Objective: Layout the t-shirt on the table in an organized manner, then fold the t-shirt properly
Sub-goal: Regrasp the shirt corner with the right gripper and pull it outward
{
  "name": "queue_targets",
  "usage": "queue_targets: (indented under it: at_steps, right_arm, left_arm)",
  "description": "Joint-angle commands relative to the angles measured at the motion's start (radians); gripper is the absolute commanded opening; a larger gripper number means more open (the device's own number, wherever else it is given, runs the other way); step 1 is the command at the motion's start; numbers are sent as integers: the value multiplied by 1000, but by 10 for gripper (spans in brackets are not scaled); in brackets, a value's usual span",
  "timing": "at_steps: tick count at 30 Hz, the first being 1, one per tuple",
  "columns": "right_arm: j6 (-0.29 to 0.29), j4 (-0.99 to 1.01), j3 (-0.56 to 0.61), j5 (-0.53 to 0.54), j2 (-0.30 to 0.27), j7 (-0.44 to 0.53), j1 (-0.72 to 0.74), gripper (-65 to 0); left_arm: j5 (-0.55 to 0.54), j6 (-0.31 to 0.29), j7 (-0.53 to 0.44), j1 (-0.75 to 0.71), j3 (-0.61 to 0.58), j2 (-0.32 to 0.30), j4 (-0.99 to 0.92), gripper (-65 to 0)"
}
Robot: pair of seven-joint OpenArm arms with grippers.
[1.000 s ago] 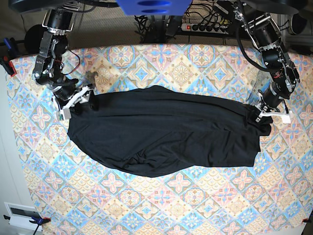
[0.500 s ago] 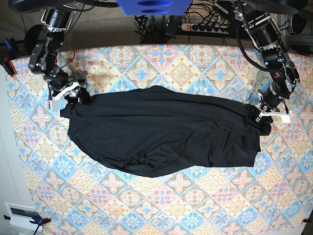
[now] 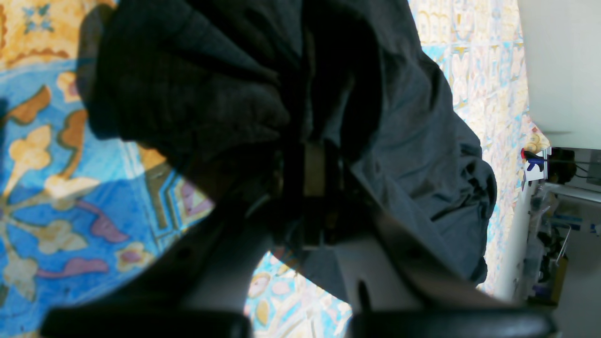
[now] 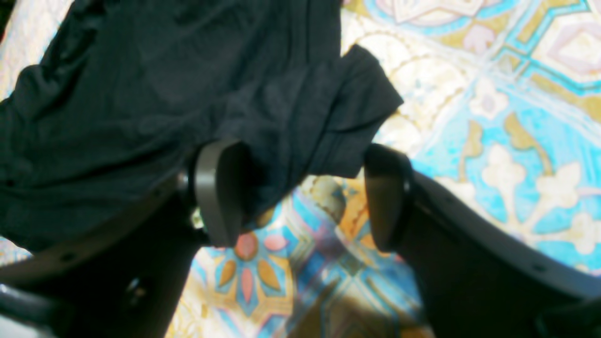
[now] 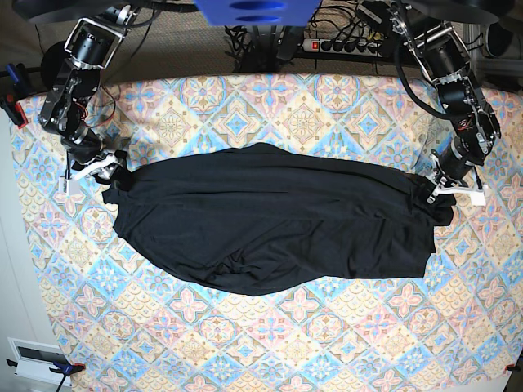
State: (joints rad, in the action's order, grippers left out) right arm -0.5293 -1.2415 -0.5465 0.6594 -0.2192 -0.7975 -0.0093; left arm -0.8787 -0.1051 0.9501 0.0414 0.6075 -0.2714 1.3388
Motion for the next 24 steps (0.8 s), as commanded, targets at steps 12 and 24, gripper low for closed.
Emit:
queue_targets:
  at_steps: [12, 24]
  right_arm:
    - [10, 16, 6, -34, 22, -64, 47, -333]
    - [10, -37, -42, -30, 22, -66, 39, -649]
  left_arm:
    - [-17, -9, -12, 13, 2, -15, 17, -650]
    - [-18, -14, -12, 13, 2, -32, 40, -650]
